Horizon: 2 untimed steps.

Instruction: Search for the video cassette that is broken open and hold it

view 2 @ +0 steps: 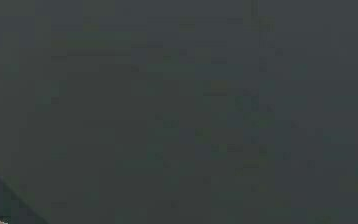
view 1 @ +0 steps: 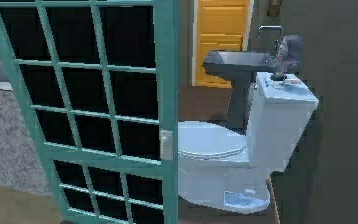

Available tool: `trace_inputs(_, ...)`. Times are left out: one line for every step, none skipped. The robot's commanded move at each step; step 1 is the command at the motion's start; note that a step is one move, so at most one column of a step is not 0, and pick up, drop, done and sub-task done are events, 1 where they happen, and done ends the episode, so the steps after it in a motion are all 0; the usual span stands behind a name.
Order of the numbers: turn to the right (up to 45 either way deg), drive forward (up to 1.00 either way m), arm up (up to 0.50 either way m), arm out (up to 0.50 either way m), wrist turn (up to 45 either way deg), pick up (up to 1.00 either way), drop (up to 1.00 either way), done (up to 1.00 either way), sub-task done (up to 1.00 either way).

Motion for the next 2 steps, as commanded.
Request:
trace_inputs(-45.0,0.00,0.00,0.00,0.0,0.00,0.00,0.00,0.00)
trace_inputs(-9.0,0.00,0.00,0.00,0.0,0.00,0.00,0.00,0.00)
